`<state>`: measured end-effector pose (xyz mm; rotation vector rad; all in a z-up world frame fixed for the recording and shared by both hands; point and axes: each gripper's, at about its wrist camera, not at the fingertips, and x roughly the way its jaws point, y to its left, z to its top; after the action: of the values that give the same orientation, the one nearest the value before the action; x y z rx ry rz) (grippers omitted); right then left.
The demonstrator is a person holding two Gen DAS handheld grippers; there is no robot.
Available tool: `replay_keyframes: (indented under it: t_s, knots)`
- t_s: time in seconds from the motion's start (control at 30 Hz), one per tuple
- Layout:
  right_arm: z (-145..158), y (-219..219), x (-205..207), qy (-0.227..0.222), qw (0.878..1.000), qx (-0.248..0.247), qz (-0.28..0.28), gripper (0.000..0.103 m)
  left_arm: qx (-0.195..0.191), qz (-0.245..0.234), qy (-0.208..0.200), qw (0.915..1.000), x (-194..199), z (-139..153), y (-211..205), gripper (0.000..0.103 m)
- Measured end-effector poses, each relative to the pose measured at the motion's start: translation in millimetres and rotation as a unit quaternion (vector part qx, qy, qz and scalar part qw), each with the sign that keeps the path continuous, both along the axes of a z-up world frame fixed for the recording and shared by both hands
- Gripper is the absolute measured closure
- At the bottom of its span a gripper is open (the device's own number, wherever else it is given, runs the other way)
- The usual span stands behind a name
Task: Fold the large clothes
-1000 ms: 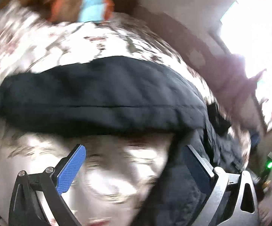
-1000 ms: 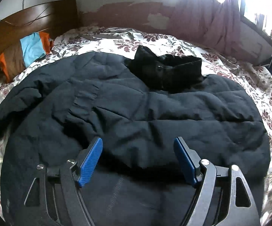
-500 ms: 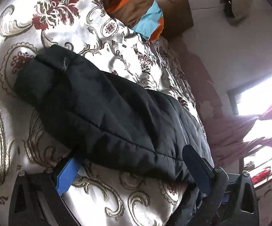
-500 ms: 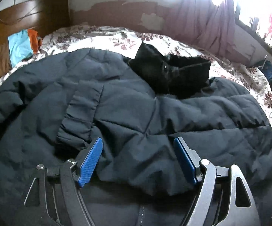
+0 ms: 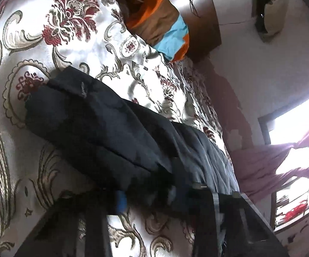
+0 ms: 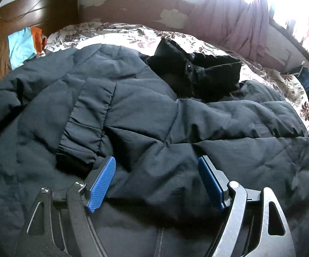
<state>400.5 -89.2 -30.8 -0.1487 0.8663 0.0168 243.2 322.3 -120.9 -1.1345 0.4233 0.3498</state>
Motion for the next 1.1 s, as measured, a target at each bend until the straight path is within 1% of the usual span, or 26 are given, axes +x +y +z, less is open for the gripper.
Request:
replay_keyframes:
  t_s: [0.07, 0.2, 0.3, 0.33, 0.37, 0.43, 0.53, 0.57, 0.63, 0.67, 0.7, 0.73, 0.77, 0.83, 0.93, 0.97, 1.03, 1.1]
  knots:
    - [6, -3, -3, 0.000, 1.000, 0.009, 0.003, 0.029, 0.007, 0.004, -0.005, 1.0000, 1, 2, 2, 0.091]
    - [26, -12, -17, -0.011, 1.000, 0.022, 0.019, 0.029, 0.050, 0.005, -0.015, 0.9986, 4, 17, -2, 0.096]
    - [42, -22, -28, -0.022, 0.999, 0.034, 0.032, 0.029, 0.103, -0.003, -0.027, 0.9944, 3, 39, -8, 0.097]
    - [48, -27, -33, -0.026, 0.998, 0.037, 0.034, 0.029, 0.122, -0.007, -0.032, 0.9920, 3, 48, -11, 0.097]
    - [52, -32, -37, -0.029, 0.998, 0.040, 0.035, 0.029, 0.153, -0.012, -0.038, 0.9874, 4, 62, -16, 0.097]
    - [59, -44, -46, -0.034, 0.998, 0.050, 0.035, 0.028, 0.192, -0.025, -0.048, 0.9799, 6, 84, -24, 0.097]
    - [66, -64, -61, -0.038, 0.997, 0.066, 0.029, 0.028, 0.243, -0.057, -0.076, 0.9653, 12, 128, -45, 0.097]
    - [67, -73, -66, -0.040, 0.996, 0.072, 0.024, 0.028, 0.265, -0.075, -0.091, 0.9569, 17, 148, -56, 0.097]
    - [69, -89, -75, -0.045, 0.996, 0.079, 0.015, 0.028, 0.295, -0.103, -0.110, 0.9436, 23, 175, -77, 0.097]
    - [69, -96, -79, -0.047, 0.995, 0.082, 0.009, 0.028, 0.311, -0.118, -0.120, 0.9353, 27, 190, -90, 0.097]
    - [70, -105, -83, -0.050, 0.995, 0.086, 0.003, 0.028, 0.326, -0.135, -0.131, 0.9262, 31, 204, -105, 0.097]
    - [70, -114, -88, -0.052, 0.995, 0.089, -0.003, 0.028, 0.344, -0.157, -0.144, 0.9143, 36, 222, -124, 0.097]
    - [70, -122, -91, -0.052, 0.994, 0.092, -0.008, 0.028, 0.354, -0.170, -0.150, 0.9075, 39, 230, -137, 0.097]
    - [68, -141, -98, -0.054, 0.994, 0.098, -0.020, 0.028, 0.375, -0.211, -0.164, 0.8881, 50, 251, -174, 0.097]
    - [66, -168, -109, -0.055, 0.992, 0.105, -0.038, 0.028, 0.385, -0.274, -0.173, 0.8644, 67, 267, -231, 0.097]
    - [65, -175, -112, -0.056, 0.992, 0.107, -0.044, 0.028, 0.387, -0.288, -0.173, 0.8588, 71, 270, -245, 0.097]
    - [63, -195, -121, -0.058, 0.990, 0.113, -0.061, 0.028, 0.391, -0.330, -0.174, 0.8416, 80, 267, -284, 0.097]
    - [60, -213, -127, -0.058, 0.988, 0.119, -0.079, 0.028, 0.390, -0.360, -0.169, 0.8302, 84, 260, -314, 0.097]
